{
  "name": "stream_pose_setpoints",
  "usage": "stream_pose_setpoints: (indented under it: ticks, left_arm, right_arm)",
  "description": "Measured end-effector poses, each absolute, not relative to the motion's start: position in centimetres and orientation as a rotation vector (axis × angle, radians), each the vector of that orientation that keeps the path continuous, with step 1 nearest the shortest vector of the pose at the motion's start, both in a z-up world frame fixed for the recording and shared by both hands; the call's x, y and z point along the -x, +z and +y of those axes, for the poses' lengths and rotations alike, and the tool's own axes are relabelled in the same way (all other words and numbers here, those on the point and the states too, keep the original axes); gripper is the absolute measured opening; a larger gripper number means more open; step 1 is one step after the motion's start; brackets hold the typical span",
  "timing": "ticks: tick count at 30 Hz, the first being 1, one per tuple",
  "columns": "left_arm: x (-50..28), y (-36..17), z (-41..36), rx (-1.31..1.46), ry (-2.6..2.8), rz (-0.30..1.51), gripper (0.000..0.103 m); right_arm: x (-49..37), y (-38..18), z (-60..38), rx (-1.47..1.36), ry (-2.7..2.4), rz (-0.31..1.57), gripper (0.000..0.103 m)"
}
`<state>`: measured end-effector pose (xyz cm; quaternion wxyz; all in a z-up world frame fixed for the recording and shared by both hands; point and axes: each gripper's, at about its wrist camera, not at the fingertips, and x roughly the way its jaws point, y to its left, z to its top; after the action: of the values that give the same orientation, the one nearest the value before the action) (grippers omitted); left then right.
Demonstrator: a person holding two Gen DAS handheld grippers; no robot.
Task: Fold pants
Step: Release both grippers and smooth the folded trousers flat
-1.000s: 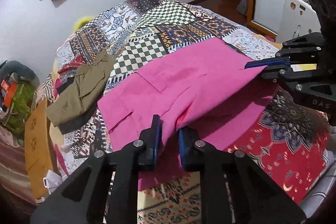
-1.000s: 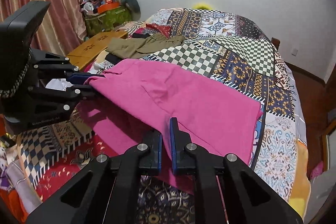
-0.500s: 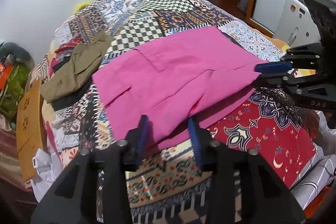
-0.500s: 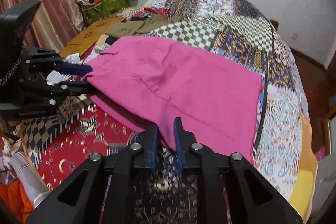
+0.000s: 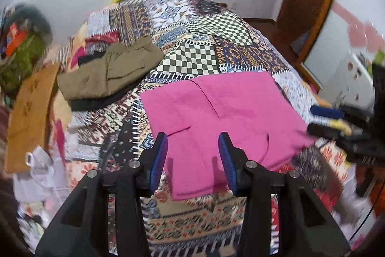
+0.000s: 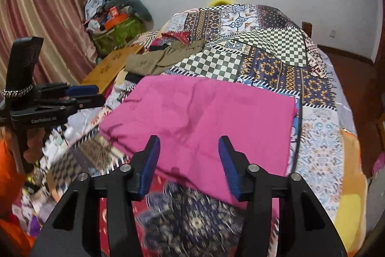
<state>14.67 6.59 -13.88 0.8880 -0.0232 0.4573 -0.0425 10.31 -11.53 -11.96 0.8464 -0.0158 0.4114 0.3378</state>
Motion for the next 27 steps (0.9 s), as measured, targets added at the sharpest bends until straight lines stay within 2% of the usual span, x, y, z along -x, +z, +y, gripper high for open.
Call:
stream_pose_setpoints:
  ticks: [6, 11, 13, 19, 27]
  left_arm:
    - [-16.4, -16.5, 6.2, 0.12, -0.095, 1.024, 0.045]
    - [-15.8, -20.0, 5.3, 0.002, -0.095, 1.084, 0.049]
    - [-14.9, -20.0, 5.2, -0.071, -0.061, 1.057, 0.063]
    - [-13.2, -19.8, 5.1, -0.138, -0.044, 1.025, 0.067]
    - [-12.8, -19.7, 6.3, -0.073, -0.041, 1.028, 0.071]
  right_arm:
    - [-12.1, -14.2, -9.1, -0.016, 0.741, 0.945, 0.047]
    - [-12.1, -17.6, -8.6, 0.017, 0.738, 1.049, 0.047]
    - [-11.8, -17.7, -9.3, 0.025, 0.742, 1.039, 0.047]
    - [-11.1, -17.6, -12.5, 0.037, 0.692, 1.02, 0.048]
    - [-11.5, -18.6, -18.2, -0.057, 0.54, 1.054, 0.048]
